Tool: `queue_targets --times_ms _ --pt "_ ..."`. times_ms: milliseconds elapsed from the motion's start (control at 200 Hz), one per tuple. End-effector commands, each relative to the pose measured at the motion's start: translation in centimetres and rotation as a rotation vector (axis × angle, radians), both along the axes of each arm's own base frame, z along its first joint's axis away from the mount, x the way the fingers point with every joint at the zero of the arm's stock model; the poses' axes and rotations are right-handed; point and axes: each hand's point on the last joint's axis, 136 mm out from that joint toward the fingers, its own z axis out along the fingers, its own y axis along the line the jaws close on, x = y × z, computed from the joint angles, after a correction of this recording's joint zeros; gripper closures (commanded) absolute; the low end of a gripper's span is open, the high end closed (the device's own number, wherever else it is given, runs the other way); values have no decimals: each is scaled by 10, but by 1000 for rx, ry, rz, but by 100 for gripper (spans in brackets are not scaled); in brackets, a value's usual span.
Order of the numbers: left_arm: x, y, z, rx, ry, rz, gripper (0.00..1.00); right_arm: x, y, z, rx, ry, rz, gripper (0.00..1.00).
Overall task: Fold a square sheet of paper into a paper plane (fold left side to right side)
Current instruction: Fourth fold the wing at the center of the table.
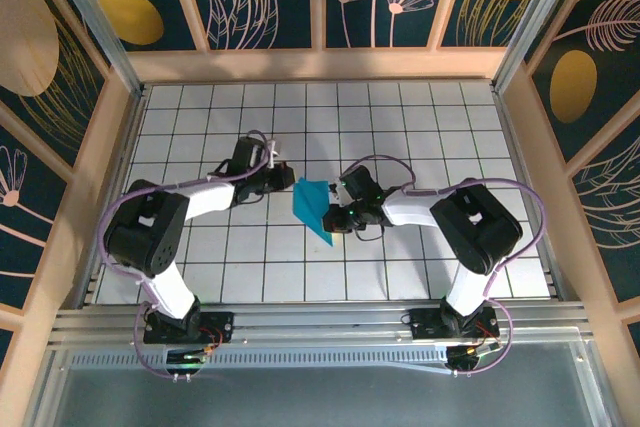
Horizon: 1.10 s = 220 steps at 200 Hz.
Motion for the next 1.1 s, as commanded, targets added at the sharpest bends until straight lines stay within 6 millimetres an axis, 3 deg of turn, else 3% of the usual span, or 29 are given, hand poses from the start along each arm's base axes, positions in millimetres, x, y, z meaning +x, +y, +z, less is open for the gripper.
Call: queue_targets --times_ms 0,185,230,345,696,916,1096 --pt "-28 -34 19 -91 -16 -99 98 -29 -60 -45 -251 126 -13 100" --pt "-33 -52 17 -150 3 -116 98 -27 -62 -42 -247 121 -14 100" --pt "-32 -54 2 -129 33 -118 98 -28 -61 -43 -246 124 -16 100" --pt "-25 -60 -7 -131 40 -123 98 -29 -61 -42 -239 128 -19 100" --pt "-9 -54 -48 -23 73 -66 98 -29 -59 -39 -222 128 -17 100" --pt "-18 -39 -83 57 138 -33 99 -19 -35 -14 -98 107 -6 100" --pt "-25 -29 -96 97 161 -14 100 -6 -7 32 78 68 1 100"
